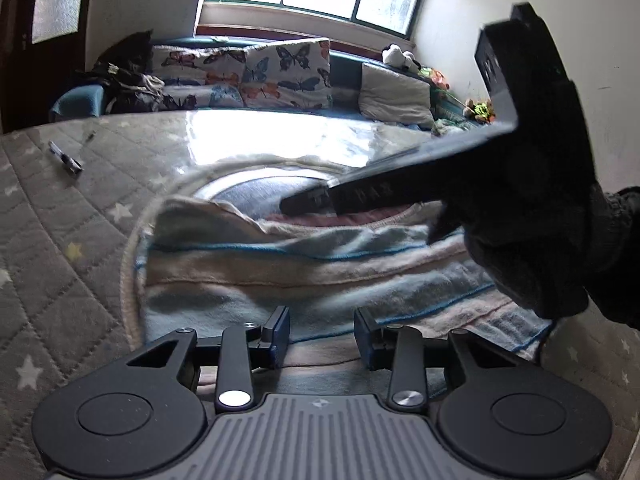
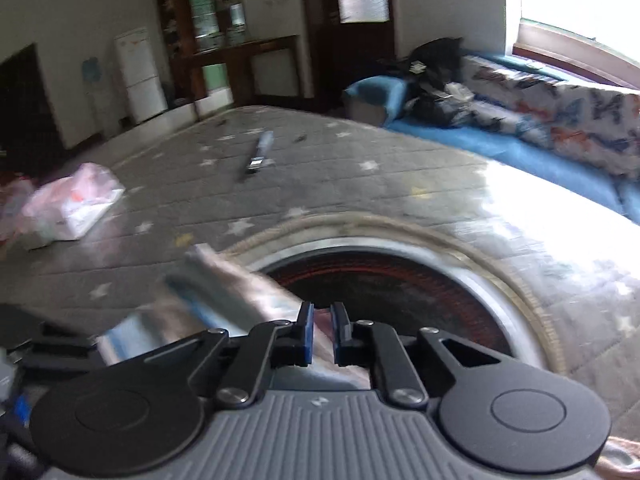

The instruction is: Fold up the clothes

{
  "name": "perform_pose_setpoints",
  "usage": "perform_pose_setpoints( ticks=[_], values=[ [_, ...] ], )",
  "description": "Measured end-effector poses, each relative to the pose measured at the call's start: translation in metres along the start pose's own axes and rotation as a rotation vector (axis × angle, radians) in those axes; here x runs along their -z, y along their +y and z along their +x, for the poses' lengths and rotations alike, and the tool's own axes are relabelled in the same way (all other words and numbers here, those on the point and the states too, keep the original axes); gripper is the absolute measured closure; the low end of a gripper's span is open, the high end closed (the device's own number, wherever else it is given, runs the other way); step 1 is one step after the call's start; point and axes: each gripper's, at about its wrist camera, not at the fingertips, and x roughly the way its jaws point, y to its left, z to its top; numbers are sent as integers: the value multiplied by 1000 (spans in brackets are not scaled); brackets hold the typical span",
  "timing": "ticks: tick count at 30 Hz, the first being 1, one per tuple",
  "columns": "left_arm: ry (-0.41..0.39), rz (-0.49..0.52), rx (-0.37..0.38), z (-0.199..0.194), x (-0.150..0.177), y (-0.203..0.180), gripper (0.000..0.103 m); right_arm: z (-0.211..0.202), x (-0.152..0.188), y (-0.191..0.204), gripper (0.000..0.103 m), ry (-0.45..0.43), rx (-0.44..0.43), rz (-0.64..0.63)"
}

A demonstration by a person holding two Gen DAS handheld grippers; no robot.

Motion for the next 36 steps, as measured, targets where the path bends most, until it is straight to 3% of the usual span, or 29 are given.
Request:
perform_pose_setpoints(
  ticks=[5, 9, 15, 21, 25, 34, 36],
  values=[
    [9, -28, -15, -5, 7, 9, 65, -5, 0, 4, 94, 10, -73, 15],
    [16, -44, -8, -5, 11, 12, 65, 11, -3, 5, 98, 30, -46, 40],
    [12, -43, -9, -4, -3, 14, 65, 7, -15, -5, 93, -55, -25, 124],
    [-1, -35, -24, -2, -28, 16, 64, -33, -10, -26, 81, -78, 33, 115],
    [0, -88, -35, 15, -50, 31, 66, -59, 18, -40, 74, -62, 102, 110],
    [67, -101, -109, 50, -51, 49, 70, -85, 64, -94, 73, -60, 241, 240],
    [67, -103, -125, 51, -51, 49, 72, -86, 69, -106, 79, -71, 257, 276]
  ],
)
